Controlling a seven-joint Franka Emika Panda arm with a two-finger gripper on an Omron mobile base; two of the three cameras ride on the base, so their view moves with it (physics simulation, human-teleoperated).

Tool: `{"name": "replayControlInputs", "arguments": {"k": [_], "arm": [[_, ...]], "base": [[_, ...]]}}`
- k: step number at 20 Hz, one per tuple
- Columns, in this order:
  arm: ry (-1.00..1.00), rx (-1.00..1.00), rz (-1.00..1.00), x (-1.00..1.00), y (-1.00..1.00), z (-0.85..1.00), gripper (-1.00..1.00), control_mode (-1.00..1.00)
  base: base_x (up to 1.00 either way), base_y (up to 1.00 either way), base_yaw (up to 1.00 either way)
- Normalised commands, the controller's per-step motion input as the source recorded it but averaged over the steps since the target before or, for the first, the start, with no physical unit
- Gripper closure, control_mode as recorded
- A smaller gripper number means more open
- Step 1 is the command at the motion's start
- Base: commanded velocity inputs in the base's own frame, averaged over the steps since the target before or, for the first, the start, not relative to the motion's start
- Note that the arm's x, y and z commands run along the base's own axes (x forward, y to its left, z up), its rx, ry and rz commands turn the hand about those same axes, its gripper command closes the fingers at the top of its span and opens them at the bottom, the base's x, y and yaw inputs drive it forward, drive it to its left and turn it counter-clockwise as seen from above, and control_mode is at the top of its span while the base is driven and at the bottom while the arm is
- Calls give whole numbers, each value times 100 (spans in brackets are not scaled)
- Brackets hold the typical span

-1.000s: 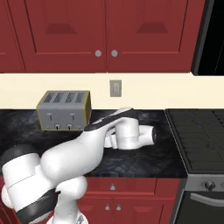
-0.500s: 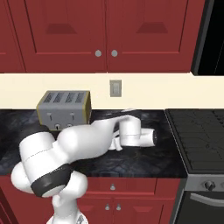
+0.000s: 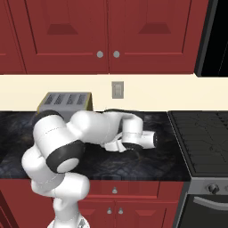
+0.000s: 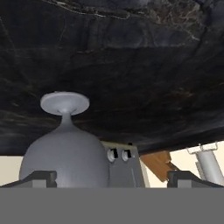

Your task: Retrieve the wine glasses from the counter and place one next to each plate.

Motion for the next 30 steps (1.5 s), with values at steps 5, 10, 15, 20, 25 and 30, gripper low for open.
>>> {"name": "replayControlInputs", "arguments": {"k": [5, 10, 15, 20, 25, 30], "arm": [[-6, 0, 0, 36, 0, -31, -100, -100], [-6, 0, 0, 38, 0, -41, -100, -100], [-3, 0, 1, 20, 0, -40, -100, -100], [2, 3, 7, 1, 0, -10, -100, -100], [0, 3, 3, 1, 4, 0, -100, -100], [0, 1, 0, 1, 16, 0, -100, -100]], "base": [[0, 0, 0], [0, 0, 0], [0, 0, 0], [0, 0, 0], [0, 0, 0], [0, 0, 0]]}}
